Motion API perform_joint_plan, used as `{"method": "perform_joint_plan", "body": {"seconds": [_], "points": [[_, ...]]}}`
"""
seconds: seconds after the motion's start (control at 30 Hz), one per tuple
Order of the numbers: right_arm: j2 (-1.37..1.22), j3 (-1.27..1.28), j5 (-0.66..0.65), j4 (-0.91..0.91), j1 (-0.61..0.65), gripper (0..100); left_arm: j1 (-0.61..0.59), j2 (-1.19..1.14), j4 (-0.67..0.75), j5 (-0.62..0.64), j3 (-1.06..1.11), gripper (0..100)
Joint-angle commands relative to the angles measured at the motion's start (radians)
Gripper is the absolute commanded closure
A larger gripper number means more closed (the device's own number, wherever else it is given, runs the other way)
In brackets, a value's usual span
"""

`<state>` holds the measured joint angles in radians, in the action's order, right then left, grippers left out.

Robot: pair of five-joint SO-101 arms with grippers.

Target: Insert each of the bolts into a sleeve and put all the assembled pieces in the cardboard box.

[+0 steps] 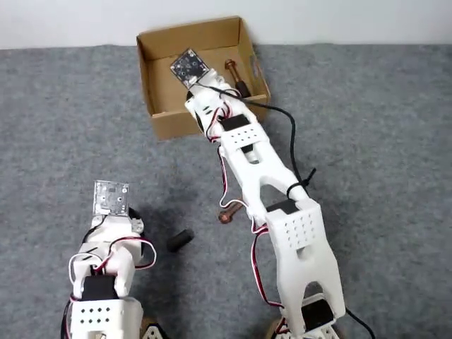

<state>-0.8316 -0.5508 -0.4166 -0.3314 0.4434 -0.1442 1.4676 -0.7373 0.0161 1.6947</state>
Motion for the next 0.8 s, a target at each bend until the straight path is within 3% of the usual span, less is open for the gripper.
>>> {"method": "perform_joint_plan", "body": {"seconds": [0.0, 0.1, 0.33, 0.47, 0.77], "points": [[-0.007, -0.121, -0.014, -0.064, 0.005, 87.4, -0.026, 0.009, 0.018, -0.006, -0.005, 100], [-0.024, -0.184, -0.014, -0.139, 0.005, 81.1, -0.04, 0.009, 0.031, -0.005, -0.005, 100], [0.015, -0.247, -0.009, -0.232, 0.008, 93.2, -0.118, 0.009, 0.035, -0.005, -0.018, 100], [0.104, -0.247, -0.008, -0.4, 0.027, 99.2, -0.153, 0.009, 0.035, -0.005, -0.025, 100], [0.274, -0.247, -0.008, -0.796, 0.085, 98.7, -0.173, 0.008, 0.052, -0.003, -0.025, 100]]}}
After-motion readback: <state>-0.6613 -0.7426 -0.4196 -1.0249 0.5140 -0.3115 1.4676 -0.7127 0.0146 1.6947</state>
